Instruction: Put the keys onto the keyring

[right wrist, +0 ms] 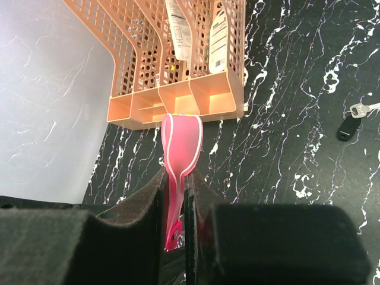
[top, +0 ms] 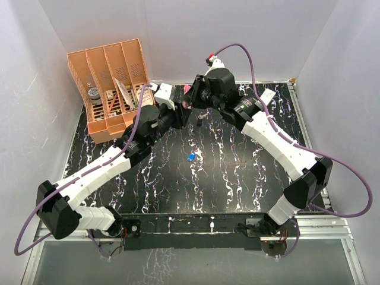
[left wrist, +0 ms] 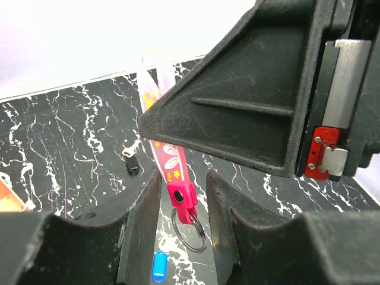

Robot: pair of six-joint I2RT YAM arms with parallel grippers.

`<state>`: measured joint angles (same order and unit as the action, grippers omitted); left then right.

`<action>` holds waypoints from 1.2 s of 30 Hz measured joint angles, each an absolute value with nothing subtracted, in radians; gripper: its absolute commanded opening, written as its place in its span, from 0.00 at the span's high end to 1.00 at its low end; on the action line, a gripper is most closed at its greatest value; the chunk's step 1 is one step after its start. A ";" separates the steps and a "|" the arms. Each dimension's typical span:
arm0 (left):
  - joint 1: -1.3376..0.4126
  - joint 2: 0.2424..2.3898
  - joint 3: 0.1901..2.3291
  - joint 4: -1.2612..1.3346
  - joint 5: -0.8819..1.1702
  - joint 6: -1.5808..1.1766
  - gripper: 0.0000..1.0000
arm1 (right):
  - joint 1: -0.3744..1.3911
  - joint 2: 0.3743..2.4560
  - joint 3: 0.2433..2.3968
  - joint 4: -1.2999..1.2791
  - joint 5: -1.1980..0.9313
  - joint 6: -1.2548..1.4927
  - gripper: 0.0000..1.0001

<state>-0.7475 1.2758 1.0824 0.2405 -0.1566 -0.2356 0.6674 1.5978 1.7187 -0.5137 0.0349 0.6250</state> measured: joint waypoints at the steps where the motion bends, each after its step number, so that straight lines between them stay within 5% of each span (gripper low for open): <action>1: -0.748 1.276 1.085 0.235 -0.157 -0.236 0.66 | 0.667 1.598 1.719 -0.514 0.035 0.625 0.94; 19: -0.748 1.285 1.102 0.204 -0.161 -0.242 0.78 | 0.667 1.598 1.718 -0.517 0.047 0.619 0.95; 27: -0.748 1.285 1.102 0.204 -0.166 -0.244 0.65 | 0.667 1.598 1.718 -0.519 0.050 0.618 0.95; 36: -0.748 1.285 1.102 0.204 -0.169 -0.244 0.66 | 0.667 1.597 1.705 -0.520 0.051 0.618 0.95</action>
<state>-0.7475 1.2850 1.1015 0.2039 -0.1688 -0.2443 0.6674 1.5974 1.7054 -0.5201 0.0505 0.6178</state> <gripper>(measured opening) 0.347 0.117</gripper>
